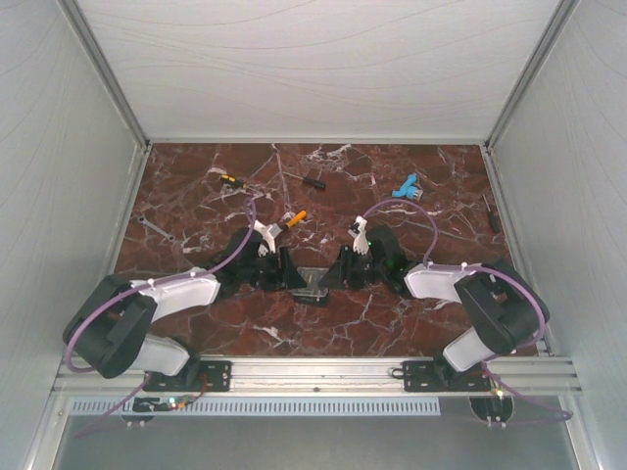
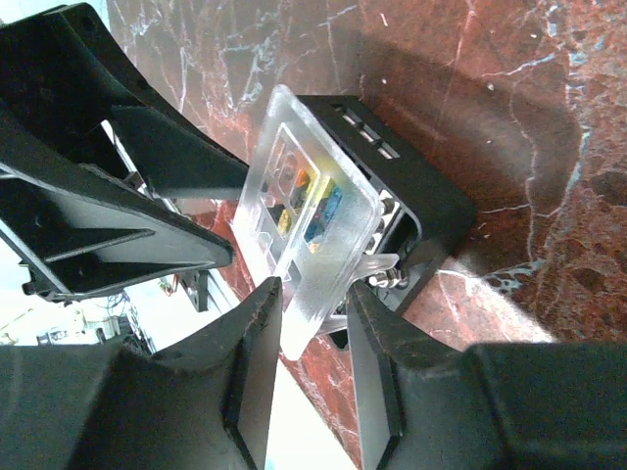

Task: Snap on the fuse box
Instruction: Close the fuse box cover on the fuse box base.

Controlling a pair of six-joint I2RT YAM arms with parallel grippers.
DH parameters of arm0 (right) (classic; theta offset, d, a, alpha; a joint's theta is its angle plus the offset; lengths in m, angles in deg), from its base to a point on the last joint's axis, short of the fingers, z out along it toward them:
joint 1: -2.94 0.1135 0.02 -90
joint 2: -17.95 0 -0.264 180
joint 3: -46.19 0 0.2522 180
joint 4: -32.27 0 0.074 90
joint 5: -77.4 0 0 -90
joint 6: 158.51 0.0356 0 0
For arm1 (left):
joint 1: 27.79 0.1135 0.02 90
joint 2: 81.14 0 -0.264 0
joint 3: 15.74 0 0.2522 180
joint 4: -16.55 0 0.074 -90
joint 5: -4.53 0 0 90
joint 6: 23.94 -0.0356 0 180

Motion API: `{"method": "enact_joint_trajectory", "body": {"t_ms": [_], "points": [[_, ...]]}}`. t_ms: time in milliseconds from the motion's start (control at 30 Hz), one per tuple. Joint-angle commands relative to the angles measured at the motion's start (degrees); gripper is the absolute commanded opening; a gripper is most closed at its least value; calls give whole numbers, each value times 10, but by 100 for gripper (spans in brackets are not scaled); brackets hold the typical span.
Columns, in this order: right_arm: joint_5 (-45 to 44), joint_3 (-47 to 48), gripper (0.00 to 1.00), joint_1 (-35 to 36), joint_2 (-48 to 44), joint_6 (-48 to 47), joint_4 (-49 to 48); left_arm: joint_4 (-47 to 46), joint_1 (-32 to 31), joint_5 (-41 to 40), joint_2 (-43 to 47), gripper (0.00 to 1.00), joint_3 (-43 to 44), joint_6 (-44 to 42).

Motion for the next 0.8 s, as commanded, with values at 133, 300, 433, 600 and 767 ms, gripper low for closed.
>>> {"method": "enact_joint_trajectory", "body": {"t_ms": [133,300,433,600,767], "points": [[-11,13,30,5,-42,-12,28,10,-18,-22,14,51,37,-9],[-19,-1,30,5,-29,-14,22,27,-31,-49,6,51,45,-19],[-14,-9,29,5,-8,-9,5,43,-41,-72,-1,51,52,-28],[-15,-11,29,6,0,-15,9,50,-44,-84,-2,51,53,-31],[-28,-13,31,6,-17,-25,26,53,-45,-86,-2,51,53,-32]]}}
